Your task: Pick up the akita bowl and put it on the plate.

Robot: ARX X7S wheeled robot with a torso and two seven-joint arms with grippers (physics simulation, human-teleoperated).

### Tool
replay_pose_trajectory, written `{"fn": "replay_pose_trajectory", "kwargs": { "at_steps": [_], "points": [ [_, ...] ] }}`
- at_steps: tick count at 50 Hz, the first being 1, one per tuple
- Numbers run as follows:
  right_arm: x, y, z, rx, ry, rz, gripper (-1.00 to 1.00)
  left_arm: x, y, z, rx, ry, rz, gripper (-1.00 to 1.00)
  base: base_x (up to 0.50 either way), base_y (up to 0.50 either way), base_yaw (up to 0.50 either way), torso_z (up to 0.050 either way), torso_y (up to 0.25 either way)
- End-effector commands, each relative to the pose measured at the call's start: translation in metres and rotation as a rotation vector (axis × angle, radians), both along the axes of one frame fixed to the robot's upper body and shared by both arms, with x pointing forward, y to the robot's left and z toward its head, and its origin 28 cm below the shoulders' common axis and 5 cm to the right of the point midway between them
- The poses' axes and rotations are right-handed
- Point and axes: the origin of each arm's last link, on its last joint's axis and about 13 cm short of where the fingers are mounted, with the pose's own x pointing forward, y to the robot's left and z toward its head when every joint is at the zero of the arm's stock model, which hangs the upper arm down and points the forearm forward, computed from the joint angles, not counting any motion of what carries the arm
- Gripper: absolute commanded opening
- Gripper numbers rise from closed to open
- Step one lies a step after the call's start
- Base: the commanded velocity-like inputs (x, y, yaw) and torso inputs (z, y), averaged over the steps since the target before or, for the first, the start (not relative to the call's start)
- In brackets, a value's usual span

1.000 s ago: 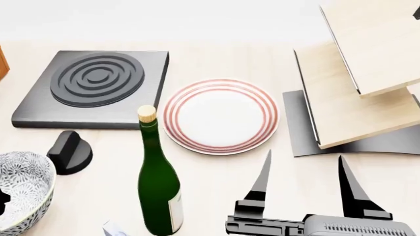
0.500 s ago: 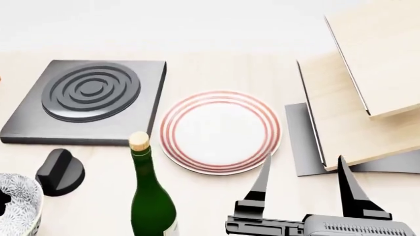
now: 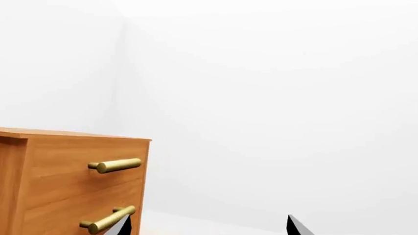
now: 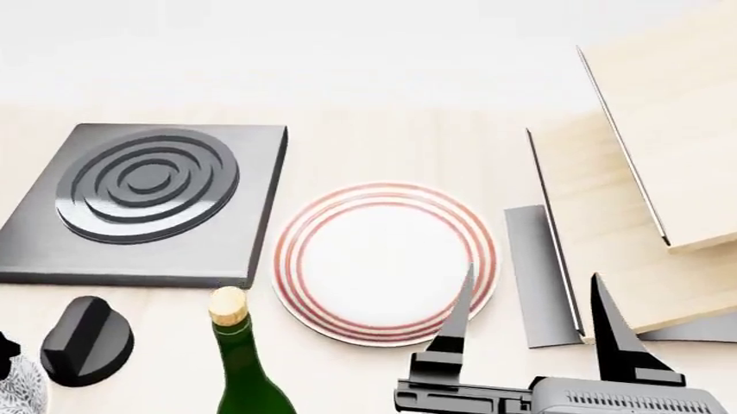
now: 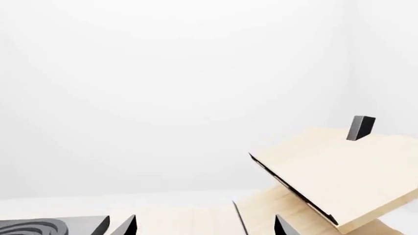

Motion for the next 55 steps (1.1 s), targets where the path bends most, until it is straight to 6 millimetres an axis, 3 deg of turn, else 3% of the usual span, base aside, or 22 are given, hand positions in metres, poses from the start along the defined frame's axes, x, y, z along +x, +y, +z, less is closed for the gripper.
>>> {"fn": "replay_pose_trajectory", "kwargs": {
  "at_steps": [1,55],
  "points": [
    [-0.0002,0.0003,-0.0002,0.0,0.0,0.002,1.0,-0.0002,-0.0002,0.0,0.002,0.0,-0.001,1.0,0.16,0.0,0.0,0.0,0.0],
    [0.0,0.0017,-0.0015,-0.015,0.0,-0.01,1.0,0.0001,-0.0013,-0.0008,0.008,0.001,-0.002,1.0,0.15,0.0,0.0,0.0,0.0]
  ]
}}
